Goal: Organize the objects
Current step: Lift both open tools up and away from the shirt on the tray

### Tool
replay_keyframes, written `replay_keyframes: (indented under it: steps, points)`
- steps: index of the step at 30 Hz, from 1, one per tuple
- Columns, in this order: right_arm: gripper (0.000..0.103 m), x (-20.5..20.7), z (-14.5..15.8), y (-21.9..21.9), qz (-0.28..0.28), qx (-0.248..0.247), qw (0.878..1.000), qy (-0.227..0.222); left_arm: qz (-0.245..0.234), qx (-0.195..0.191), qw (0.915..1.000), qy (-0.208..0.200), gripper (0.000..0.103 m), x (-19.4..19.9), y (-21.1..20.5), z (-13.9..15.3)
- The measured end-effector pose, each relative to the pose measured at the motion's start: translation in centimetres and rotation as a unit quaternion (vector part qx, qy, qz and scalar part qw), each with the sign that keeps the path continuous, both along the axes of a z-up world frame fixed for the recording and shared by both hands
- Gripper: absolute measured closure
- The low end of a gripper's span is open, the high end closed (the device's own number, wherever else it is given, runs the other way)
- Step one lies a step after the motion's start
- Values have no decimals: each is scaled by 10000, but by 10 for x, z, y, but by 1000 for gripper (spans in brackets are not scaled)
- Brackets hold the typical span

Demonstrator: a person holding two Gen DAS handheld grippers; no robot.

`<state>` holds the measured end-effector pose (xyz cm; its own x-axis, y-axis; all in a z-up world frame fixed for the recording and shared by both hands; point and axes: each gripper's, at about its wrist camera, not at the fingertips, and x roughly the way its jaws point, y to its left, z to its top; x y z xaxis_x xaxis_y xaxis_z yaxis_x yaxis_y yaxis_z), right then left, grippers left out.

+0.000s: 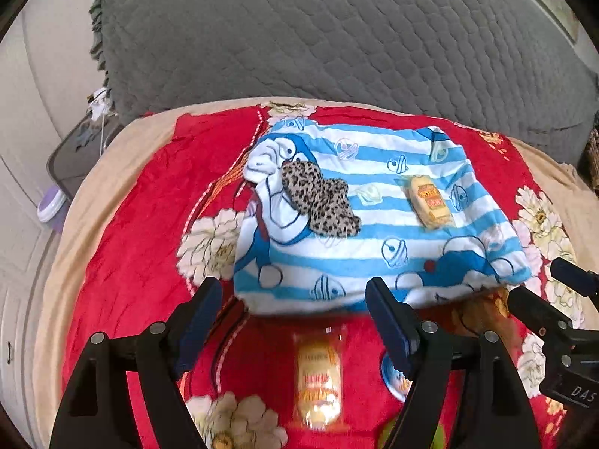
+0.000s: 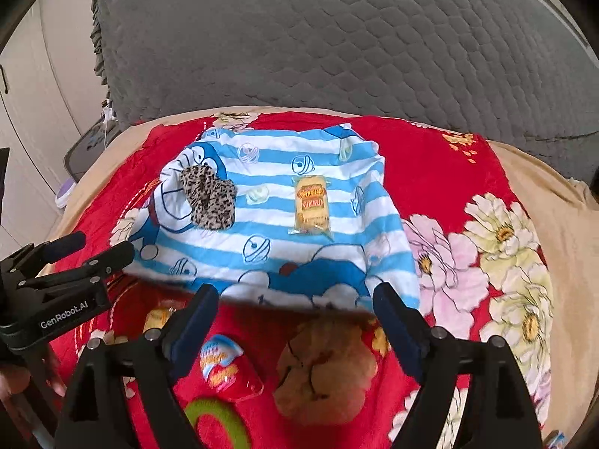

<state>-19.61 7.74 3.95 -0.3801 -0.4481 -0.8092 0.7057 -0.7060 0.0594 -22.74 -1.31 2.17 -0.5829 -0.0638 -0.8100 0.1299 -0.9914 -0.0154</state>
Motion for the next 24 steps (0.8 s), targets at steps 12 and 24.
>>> replay_keyframes:
  steps: [12, 24]
  points:
    - [3, 44, 29, 35, 36, -195, 9997, 152, 202, 255, 9992, -239, 18, 58, -1, 8]
    - [1, 76, 35, 67, 77, -354, 9992, 178, 65, 435, 9987, -270, 3, 98, 9, 20]
